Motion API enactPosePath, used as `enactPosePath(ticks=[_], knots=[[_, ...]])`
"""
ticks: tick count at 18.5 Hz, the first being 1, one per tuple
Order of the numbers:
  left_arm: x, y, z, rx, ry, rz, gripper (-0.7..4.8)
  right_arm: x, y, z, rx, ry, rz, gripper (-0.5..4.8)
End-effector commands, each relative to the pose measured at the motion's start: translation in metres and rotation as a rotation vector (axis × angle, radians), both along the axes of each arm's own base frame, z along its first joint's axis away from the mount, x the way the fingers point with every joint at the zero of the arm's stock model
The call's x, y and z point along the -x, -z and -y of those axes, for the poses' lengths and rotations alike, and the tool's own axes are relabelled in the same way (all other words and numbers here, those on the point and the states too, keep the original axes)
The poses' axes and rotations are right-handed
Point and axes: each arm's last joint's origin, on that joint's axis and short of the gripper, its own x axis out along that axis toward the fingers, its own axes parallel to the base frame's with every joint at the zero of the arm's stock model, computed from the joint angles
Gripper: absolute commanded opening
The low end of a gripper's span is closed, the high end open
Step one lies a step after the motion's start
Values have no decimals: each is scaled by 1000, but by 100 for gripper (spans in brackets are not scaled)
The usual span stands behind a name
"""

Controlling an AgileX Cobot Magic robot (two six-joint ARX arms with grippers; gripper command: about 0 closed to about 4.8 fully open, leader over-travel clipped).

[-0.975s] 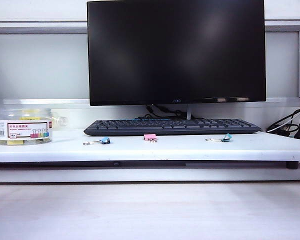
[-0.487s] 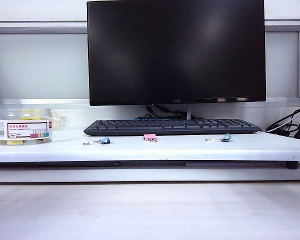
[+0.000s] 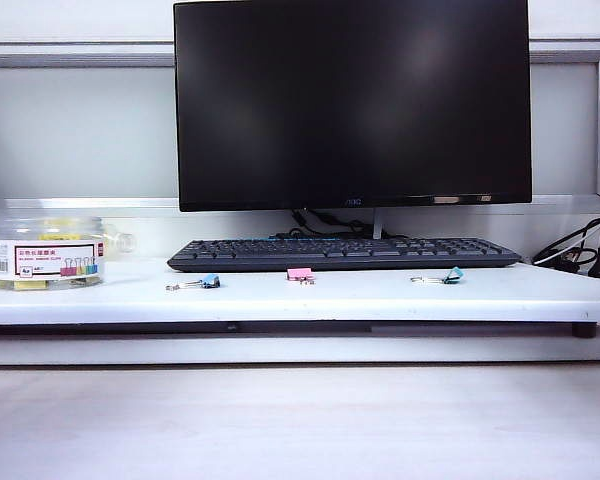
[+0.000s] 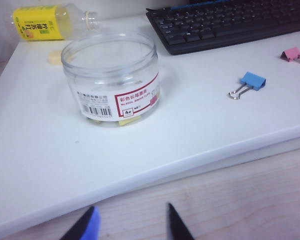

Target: Pick up the clips with the largest number of clips of the same color on the table and place them in a round transparent plastic box.

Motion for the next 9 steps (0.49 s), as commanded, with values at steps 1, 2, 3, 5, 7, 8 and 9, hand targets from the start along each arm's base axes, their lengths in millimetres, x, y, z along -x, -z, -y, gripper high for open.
enactPosePath(ticks=[1, 2, 3, 5, 7, 8, 9], knots=[[0, 3, 0, -2, -5, -18, 183, 0, 7, 2, 54, 59, -51, -1], [0, 3, 0, -2, -5, -18, 183, 0, 7, 2, 61, 60, -47, -1], [0, 3, 0, -2, -4, -18, 183, 0, 7, 2, 74, 59, -44, -1], [0, 3, 0, -2, -5, -18, 183, 0, 7, 2, 82, 57, -43, -1], [0, 3, 0, -2, -4, -18, 183, 0, 7, 2, 106, 54, -36, -1], [0, 3, 0, -2, -5, -18, 183, 0, 7, 2, 127, 53, -31, -1], [0, 3, 0, -2, -5, -18, 183, 0, 7, 2, 146, 66, -29, -1]])
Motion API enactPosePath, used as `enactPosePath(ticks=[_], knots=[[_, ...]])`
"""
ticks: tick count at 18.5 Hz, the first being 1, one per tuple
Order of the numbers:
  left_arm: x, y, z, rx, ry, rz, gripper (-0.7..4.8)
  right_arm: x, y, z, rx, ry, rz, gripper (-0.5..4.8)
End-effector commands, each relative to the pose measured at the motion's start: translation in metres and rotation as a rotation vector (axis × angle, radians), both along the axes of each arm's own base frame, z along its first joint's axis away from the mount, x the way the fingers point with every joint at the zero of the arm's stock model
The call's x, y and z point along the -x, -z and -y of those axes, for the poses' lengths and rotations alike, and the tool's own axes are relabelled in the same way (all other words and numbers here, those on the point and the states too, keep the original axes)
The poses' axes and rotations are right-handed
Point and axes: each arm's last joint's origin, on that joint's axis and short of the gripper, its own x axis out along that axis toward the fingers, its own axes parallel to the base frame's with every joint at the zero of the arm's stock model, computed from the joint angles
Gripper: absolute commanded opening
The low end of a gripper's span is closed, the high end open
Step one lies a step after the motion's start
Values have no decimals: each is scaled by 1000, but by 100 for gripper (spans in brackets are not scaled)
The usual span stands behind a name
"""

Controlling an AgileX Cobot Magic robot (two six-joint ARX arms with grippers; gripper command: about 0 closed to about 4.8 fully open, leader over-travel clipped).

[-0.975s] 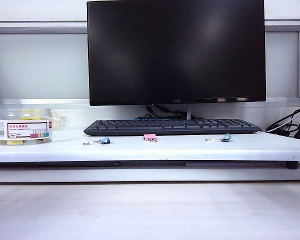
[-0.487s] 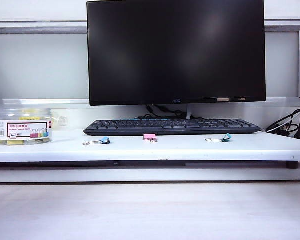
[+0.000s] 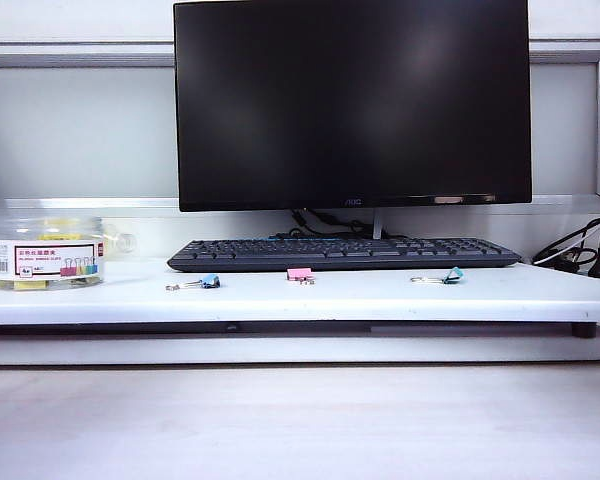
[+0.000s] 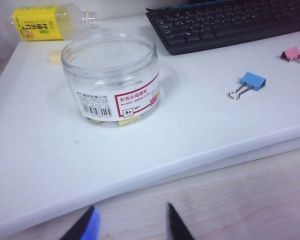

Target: Pick up the clips with the largest number of clips of the same color on the table and place them in a round transparent plastic box.

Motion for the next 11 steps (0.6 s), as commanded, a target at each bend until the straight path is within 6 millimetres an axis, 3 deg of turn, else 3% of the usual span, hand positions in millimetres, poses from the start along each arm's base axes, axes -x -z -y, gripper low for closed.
enactPosePath(ticks=[1, 11], knots=[[0, 3, 0, -2, -5, -18, 183, 0, 1, 1, 57, 32, 4, -1], [0, 3, 0, -2, -4, -18, 183, 0, 2, 2, 94, 51, 3, -1]])
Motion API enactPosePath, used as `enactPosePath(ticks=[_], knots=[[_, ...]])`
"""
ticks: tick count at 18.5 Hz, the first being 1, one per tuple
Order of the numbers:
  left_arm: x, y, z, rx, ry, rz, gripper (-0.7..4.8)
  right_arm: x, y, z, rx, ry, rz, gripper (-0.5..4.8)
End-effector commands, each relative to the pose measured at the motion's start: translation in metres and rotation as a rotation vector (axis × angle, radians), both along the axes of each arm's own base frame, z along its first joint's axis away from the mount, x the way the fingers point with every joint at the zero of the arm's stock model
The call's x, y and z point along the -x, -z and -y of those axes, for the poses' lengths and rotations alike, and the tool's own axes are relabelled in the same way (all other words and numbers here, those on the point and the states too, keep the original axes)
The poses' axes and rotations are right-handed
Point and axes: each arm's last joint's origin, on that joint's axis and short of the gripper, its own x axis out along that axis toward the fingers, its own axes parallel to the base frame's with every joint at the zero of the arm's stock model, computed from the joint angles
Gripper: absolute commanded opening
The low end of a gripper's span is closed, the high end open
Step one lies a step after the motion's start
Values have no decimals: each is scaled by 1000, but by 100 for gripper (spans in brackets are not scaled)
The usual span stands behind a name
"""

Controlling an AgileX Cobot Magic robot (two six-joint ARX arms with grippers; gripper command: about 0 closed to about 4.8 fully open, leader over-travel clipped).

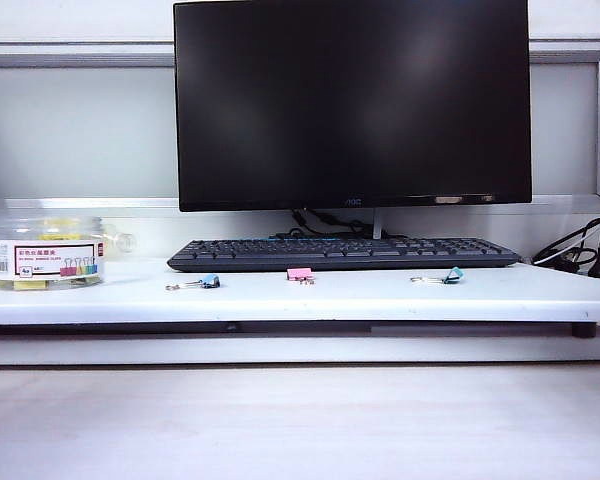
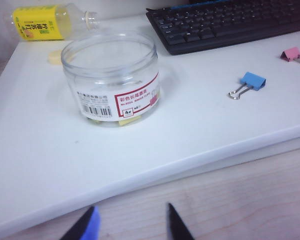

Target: Pick up the clips with the largest number of clips of the same color on the table and place them in a round transparent plastic box.

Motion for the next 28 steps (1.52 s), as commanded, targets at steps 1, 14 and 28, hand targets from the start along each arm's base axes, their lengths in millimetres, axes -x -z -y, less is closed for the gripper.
enactPosePath(ticks=[1, 14, 28], knots=[[0, 3, 0, -2, -4, -18, 183, 0, 1, 0, 4, 1, -6, -1], [0, 3, 0, -2, -5, -18, 183, 0, 1, 0, 4, 1, -6, -1], [0, 3, 0, -2, -5, -18, 183, 0, 1, 0, 207, -31, 37, -1]])
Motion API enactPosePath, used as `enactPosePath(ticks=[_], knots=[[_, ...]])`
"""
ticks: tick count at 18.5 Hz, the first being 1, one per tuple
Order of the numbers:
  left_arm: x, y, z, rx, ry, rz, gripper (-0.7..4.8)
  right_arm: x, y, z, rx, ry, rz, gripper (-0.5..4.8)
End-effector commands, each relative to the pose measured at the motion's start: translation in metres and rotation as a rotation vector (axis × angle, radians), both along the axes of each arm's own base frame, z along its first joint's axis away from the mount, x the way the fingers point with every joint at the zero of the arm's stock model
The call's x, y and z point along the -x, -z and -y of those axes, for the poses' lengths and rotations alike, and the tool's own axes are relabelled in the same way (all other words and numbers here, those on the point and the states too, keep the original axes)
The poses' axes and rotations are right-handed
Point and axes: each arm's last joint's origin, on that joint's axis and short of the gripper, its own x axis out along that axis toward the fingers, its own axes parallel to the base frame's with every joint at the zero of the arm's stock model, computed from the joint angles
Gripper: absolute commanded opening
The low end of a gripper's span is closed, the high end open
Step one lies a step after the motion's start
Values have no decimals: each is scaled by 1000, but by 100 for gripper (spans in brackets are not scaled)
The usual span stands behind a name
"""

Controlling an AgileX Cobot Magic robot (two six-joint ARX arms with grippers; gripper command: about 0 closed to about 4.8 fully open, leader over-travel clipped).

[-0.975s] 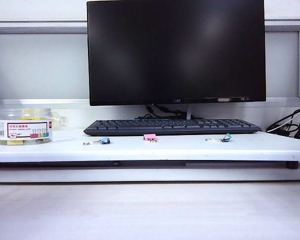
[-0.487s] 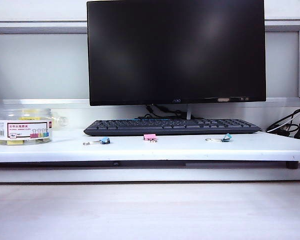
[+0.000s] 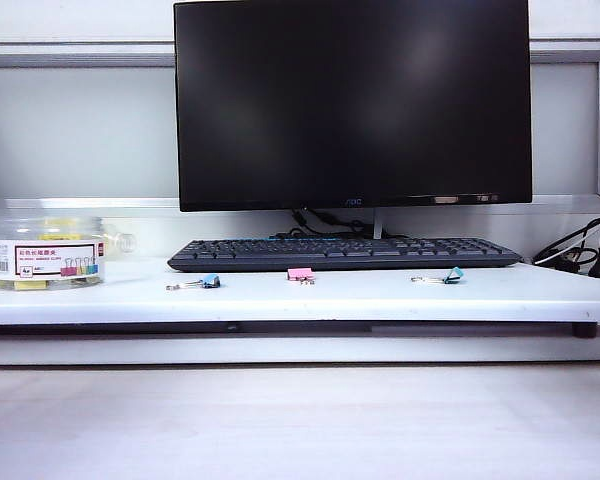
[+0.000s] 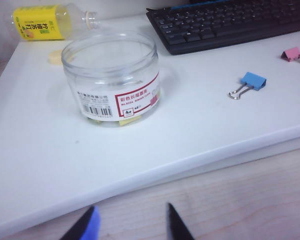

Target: Pick up the clips with the largest number of clips of the same color on the table and place them in a round transparent plastic box.

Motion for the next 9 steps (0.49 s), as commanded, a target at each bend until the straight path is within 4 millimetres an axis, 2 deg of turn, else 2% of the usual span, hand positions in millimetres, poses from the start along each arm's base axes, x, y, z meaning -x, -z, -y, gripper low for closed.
enactPosePath(ticks=[1, 9], knots=[[0, 3, 0, -2, -5, -18, 183, 0, 0, 0, 5, 6, 11, -1], [0, 3, 0, -2, -5, -18, 183, -2, -9, 2, 9, 53, 112, -1]])
